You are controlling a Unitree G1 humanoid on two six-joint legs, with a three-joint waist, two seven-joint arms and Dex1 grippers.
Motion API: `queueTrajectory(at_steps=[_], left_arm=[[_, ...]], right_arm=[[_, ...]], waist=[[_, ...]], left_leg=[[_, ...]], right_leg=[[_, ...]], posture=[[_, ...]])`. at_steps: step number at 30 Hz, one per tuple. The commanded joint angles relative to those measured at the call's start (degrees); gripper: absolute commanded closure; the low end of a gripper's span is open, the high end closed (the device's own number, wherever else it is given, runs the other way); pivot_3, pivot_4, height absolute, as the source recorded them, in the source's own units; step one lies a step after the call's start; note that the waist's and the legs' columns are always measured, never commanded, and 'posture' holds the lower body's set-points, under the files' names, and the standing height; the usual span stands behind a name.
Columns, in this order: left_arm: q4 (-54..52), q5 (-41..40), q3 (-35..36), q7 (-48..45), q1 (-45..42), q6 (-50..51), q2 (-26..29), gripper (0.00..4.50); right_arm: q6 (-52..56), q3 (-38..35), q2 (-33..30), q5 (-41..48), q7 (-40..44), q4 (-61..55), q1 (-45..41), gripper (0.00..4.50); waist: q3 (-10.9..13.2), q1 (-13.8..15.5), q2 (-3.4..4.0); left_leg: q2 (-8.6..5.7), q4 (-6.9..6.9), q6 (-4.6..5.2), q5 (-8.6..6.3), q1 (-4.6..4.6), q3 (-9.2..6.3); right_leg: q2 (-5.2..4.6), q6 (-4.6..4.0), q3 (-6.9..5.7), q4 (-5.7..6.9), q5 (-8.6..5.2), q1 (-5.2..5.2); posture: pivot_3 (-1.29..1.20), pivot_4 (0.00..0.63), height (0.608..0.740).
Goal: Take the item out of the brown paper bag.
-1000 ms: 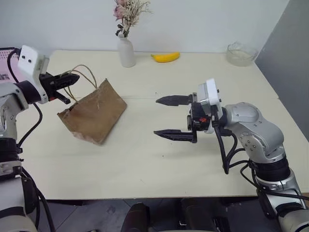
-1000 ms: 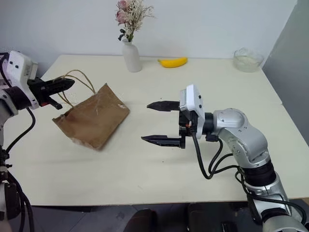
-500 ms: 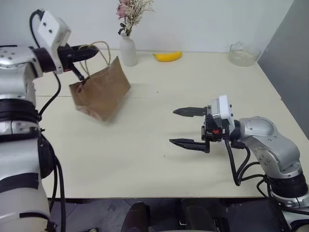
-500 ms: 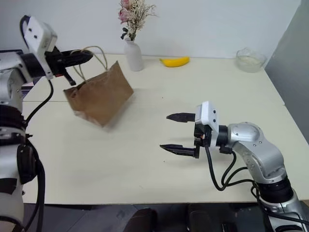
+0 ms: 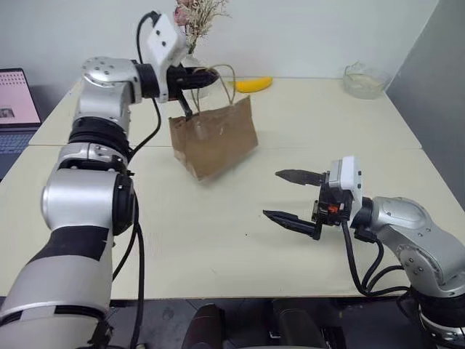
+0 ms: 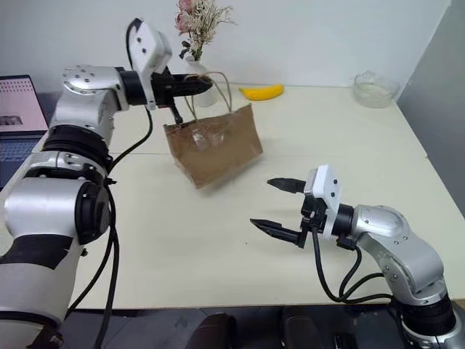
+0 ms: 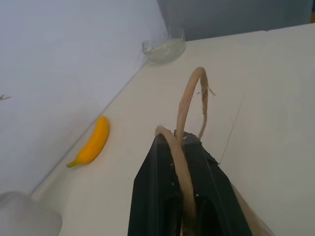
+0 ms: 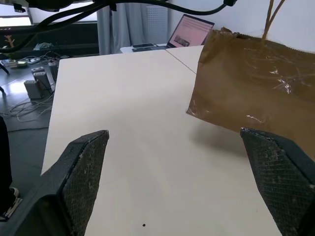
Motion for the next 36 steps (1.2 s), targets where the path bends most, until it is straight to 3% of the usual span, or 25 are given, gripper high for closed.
queueTrajectory(at_steps=[1, 10, 36], left_arm=[[0.4, 0.6, 0.0, -1.8, -2.5, -2.4, -2.6, 4.48], [1.0, 4.8, -2.6, -5.0, 1.0, -8.5, -4.6, 4.48], [5.1, 15.1, -5.3, 10.6, -2.4, -21.5, -5.0, 4.48]], right_arm=[[0.5, -1.8, -0.5, 1.4, -2.3, -4.0, 1.4, 0.00], [1.7, -2.4, 0.4, 0.9, -8.1, -6.0, 3.1, 0.00], [3.7, -3.5, 2.0, 0.8, -16.1, -3.6, 0.8, 0.00]], waist=[[0.0, 0.0, 0.00], [0.0, -0.6, -0.01], [0.0, -0.5, -0.02]], left_leg=[[-0.01, 0.00, 0.00, 0.00, -0.01, -0.01], [0.01, 0.00, 0.00, 0.00, 0.05, 0.02], [0.00, 0.05, 0.01, 0.00, 0.03, 0.05]], right_leg=[[0.00, 0.00, 0.00, -0.01, 0.00, 0.00], [0.06, 0.01, 0.07, 0.06, 0.00, 0.00], [0.07, 0.06, 0.13, 0.06, 0.03, 0.00]], posture=[[0.00, 0.150, 0.740], [0.00, 0.150, 0.740], [0.00, 0.150, 0.740]])
